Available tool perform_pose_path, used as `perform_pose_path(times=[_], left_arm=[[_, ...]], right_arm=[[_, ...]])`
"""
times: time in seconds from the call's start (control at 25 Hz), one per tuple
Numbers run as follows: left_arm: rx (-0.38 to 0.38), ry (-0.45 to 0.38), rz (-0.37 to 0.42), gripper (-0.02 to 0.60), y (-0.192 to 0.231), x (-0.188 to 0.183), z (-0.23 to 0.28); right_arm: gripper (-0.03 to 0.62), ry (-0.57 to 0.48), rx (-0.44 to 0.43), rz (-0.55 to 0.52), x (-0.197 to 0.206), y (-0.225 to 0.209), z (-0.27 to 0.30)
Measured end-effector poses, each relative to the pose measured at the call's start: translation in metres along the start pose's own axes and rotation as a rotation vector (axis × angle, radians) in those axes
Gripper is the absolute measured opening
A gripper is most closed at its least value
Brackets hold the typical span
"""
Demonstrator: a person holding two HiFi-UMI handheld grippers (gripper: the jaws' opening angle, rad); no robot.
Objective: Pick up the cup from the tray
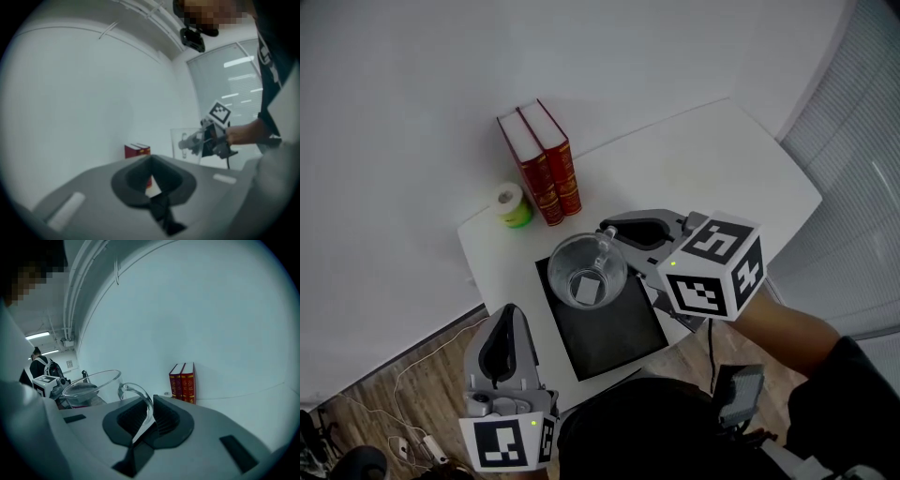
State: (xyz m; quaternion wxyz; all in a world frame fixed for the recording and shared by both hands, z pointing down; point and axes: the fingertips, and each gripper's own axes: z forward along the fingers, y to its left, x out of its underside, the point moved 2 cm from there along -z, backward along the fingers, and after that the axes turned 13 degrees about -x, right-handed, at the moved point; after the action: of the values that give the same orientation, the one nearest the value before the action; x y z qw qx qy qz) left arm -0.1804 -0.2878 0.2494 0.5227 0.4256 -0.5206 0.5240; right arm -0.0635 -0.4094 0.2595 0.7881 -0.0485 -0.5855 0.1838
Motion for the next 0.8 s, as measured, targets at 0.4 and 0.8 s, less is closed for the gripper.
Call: perform_pose_path(times=[0.4,0.8], left_arm=[[0.009,-0.063,0.023,0.002,-0.022,-0.02,-0.007],[0.037,-0.059,0.034,0.002,-0.031,-0.029,-0.011]], right_arm=[[0.048,-0.057,0.036,-0.023,-0.017,-0.002,-0.056],[0.048,-0.089,0.082,-0.016,-0.022,0.003,-0.096]])
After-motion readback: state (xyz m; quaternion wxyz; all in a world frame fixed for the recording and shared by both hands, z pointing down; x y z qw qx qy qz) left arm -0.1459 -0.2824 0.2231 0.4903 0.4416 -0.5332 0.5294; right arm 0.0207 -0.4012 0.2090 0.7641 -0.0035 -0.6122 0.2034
